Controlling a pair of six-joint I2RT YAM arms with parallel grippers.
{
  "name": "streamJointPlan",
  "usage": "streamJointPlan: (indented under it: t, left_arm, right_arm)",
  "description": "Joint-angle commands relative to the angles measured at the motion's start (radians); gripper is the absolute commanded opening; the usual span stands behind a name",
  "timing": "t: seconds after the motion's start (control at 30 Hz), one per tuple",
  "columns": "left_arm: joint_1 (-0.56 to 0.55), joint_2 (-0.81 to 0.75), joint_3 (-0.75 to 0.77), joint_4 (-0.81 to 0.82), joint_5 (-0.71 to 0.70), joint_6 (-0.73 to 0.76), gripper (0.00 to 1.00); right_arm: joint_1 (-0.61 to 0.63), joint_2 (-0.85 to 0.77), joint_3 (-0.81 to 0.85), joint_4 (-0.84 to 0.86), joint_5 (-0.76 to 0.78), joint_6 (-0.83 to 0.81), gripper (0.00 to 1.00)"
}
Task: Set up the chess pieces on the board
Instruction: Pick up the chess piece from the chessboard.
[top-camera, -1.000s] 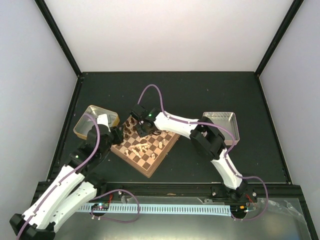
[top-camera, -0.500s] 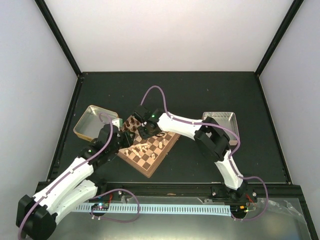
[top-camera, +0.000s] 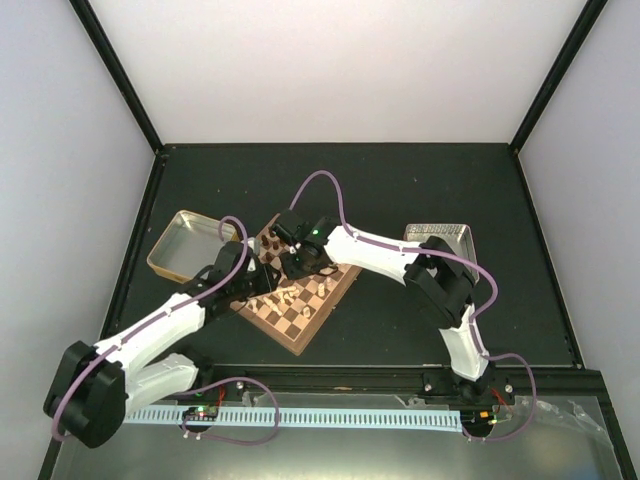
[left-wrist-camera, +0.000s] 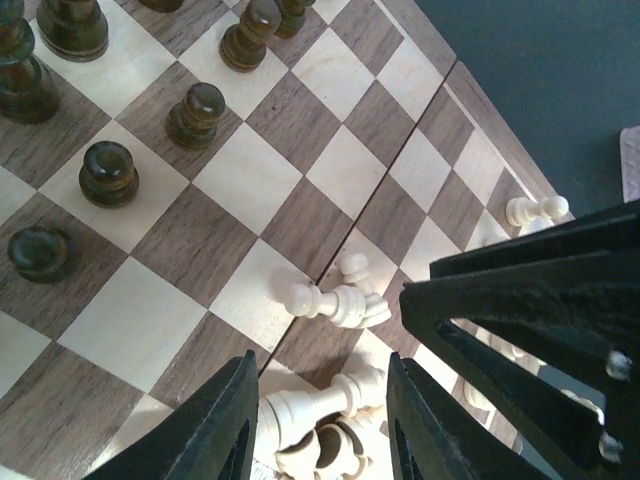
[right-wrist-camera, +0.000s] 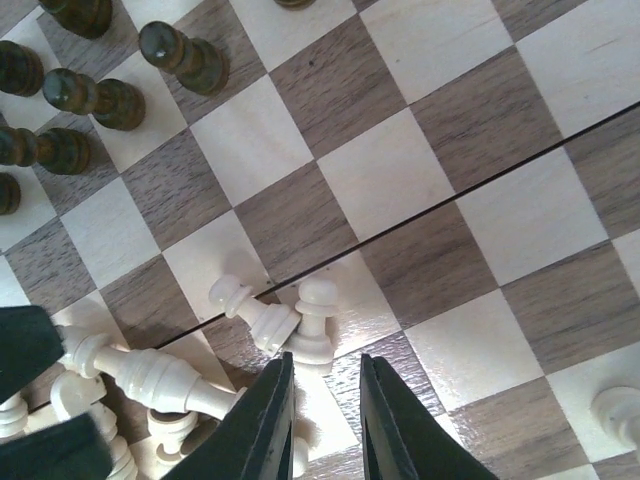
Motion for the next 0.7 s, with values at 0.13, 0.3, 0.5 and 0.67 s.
streamJointPlan:
  t: [0.13, 0.3, 0.5, 0.67]
  left_arm:
    - [0.02, 0.089, 0.047, 0.13, 0.001, -0.058, 0.35]
    - [0.032, 0.14, 0.04, 0.187, 0.032, -0.089, 0.34]
    - [0.05, 0.193, 0.027, 0.24, 0.069, -0.118, 0.33]
    - [0.06, 0.236, 0.017, 0.26, 0.093, -0.124, 0.31]
  right_arm:
    - [-0.001, 0.015, 0.001, 0.025, -0.036, 0.016, 0.2]
    - [-0.001, 0.032, 0.001, 0.031, -0.041, 0.016, 0.19]
    - [-0.002, 0.048, -0.014, 0.046, -0.052, 0.021, 0.19]
    - [-0.003, 0.054, -0.03, 0.054, -0.045, 0.025, 0.17]
